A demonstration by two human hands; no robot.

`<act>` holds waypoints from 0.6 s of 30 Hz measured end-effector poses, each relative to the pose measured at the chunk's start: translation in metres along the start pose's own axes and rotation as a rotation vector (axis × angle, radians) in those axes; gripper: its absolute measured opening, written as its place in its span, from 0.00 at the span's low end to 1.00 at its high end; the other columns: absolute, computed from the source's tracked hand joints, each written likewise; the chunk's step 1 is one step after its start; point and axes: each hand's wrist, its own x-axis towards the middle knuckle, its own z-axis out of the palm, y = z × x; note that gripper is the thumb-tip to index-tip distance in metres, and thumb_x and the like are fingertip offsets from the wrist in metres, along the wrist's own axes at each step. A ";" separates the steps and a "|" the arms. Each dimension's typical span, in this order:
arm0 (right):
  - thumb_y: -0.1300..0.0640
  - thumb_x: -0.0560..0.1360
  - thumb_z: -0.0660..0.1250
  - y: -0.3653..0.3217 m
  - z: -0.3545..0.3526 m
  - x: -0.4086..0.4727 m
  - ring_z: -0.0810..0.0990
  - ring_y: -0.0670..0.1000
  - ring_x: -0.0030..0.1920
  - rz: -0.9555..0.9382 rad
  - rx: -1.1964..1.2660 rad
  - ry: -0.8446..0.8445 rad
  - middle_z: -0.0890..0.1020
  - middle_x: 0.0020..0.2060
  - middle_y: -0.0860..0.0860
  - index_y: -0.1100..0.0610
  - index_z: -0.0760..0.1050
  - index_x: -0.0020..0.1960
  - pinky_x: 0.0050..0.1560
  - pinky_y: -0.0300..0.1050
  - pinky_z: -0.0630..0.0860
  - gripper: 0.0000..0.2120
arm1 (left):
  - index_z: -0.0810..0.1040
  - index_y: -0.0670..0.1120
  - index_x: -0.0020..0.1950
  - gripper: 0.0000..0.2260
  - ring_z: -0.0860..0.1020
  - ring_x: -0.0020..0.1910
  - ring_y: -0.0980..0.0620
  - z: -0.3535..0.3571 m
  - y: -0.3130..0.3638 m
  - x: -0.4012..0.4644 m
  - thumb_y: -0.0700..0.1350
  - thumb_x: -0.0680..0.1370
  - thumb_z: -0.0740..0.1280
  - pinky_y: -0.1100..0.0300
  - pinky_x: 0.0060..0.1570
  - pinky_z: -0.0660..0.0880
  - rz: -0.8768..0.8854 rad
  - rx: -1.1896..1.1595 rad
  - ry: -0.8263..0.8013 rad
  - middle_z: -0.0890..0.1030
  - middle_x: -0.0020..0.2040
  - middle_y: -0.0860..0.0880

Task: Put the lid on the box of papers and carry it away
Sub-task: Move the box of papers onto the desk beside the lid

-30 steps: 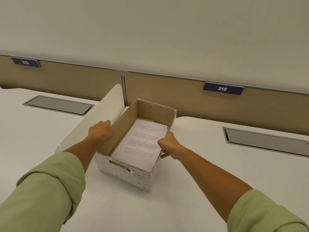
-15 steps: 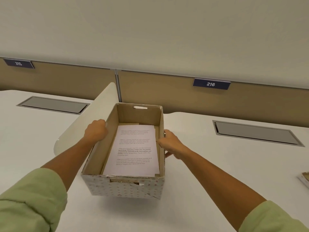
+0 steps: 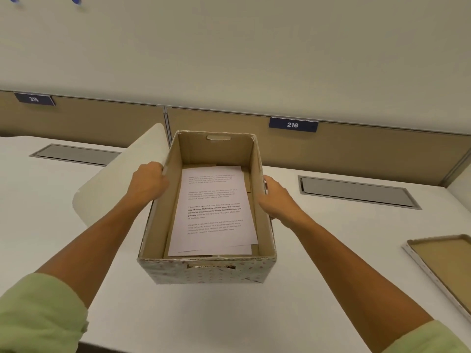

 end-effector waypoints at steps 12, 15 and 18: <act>0.60 0.81 0.64 0.051 -0.132 -0.113 0.78 0.45 0.40 -0.045 0.074 0.114 0.77 0.41 0.40 0.48 0.72 0.56 0.34 0.35 0.71 0.08 | 0.79 0.40 0.41 0.09 0.75 0.31 0.47 0.011 0.133 -0.098 0.40 0.79 0.63 0.55 0.36 0.71 0.099 -0.047 -0.003 0.79 0.36 0.41; 0.61 0.81 0.63 0.073 -0.157 -0.137 0.78 0.44 0.38 -0.014 0.074 0.158 0.77 0.40 0.40 0.48 0.73 0.54 0.31 0.31 0.70 0.08 | 0.78 0.41 0.39 0.10 0.74 0.30 0.49 0.023 0.164 -0.116 0.40 0.79 0.63 0.56 0.35 0.70 0.129 -0.037 -0.013 0.76 0.31 0.44; 0.62 0.82 0.62 0.097 -0.178 -0.153 0.78 0.45 0.38 0.040 0.065 0.202 0.77 0.39 0.42 0.51 0.74 0.55 0.29 0.29 0.70 0.07 | 0.77 0.41 0.37 0.12 0.72 0.28 0.50 0.037 0.192 -0.130 0.42 0.79 0.62 0.61 0.30 0.66 0.170 -0.072 -0.032 0.74 0.30 0.46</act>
